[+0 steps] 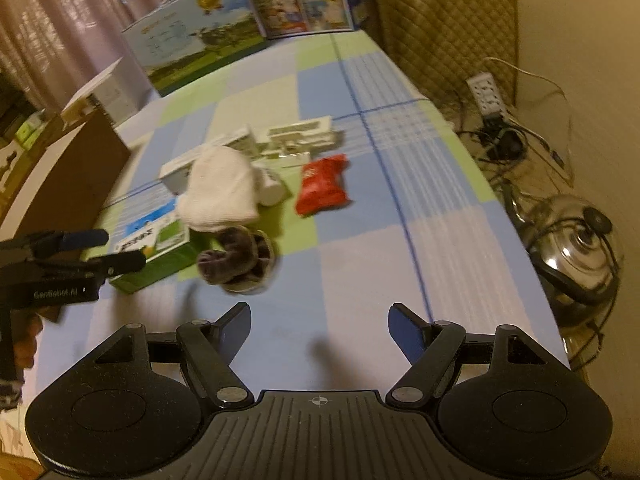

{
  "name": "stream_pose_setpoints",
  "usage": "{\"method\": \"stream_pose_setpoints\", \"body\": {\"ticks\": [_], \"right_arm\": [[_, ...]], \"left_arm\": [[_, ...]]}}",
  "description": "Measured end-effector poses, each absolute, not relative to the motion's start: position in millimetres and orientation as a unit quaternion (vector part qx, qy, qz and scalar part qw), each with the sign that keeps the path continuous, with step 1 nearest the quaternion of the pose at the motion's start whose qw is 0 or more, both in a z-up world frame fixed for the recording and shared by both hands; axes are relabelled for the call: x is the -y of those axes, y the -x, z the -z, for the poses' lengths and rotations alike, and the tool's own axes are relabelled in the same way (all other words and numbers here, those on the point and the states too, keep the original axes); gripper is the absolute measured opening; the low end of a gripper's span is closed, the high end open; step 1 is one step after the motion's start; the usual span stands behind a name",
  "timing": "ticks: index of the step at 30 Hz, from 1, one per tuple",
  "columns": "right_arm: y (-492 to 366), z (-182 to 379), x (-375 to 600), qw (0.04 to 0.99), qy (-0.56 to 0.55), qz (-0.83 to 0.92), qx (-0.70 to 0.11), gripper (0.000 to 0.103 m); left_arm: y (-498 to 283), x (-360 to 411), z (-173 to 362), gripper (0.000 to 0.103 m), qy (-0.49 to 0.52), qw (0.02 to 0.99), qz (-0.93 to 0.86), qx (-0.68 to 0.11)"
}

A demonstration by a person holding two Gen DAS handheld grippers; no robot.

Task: Organize objects
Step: 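Move both tools back toward the remaining items on the table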

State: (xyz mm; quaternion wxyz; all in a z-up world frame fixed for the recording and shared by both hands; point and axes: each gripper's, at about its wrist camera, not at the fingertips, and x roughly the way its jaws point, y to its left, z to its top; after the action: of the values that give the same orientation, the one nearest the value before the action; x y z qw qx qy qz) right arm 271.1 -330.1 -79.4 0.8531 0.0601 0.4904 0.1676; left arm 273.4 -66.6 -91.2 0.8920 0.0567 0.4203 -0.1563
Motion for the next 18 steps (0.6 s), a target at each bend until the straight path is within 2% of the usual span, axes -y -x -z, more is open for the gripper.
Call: {"method": "stream_pose_setpoints", "body": {"ticks": [8, 18], "right_arm": [[-270.2, 83.8, 348.0, 0.853, -0.072, -0.137, -0.499, 0.074], [-279.3, 88.4, 348.7, 0.849, -0.076, -0.135, -0.505, 0.074]], "left_arm": [[-305.3, 77.8, 113.1, 0.082, -0.084, 0.872, 0.203, -0.438], [-280.5, 85.6, 111.9, 0.078, -0.099, 0.866, 0.218, -0.44]]}}
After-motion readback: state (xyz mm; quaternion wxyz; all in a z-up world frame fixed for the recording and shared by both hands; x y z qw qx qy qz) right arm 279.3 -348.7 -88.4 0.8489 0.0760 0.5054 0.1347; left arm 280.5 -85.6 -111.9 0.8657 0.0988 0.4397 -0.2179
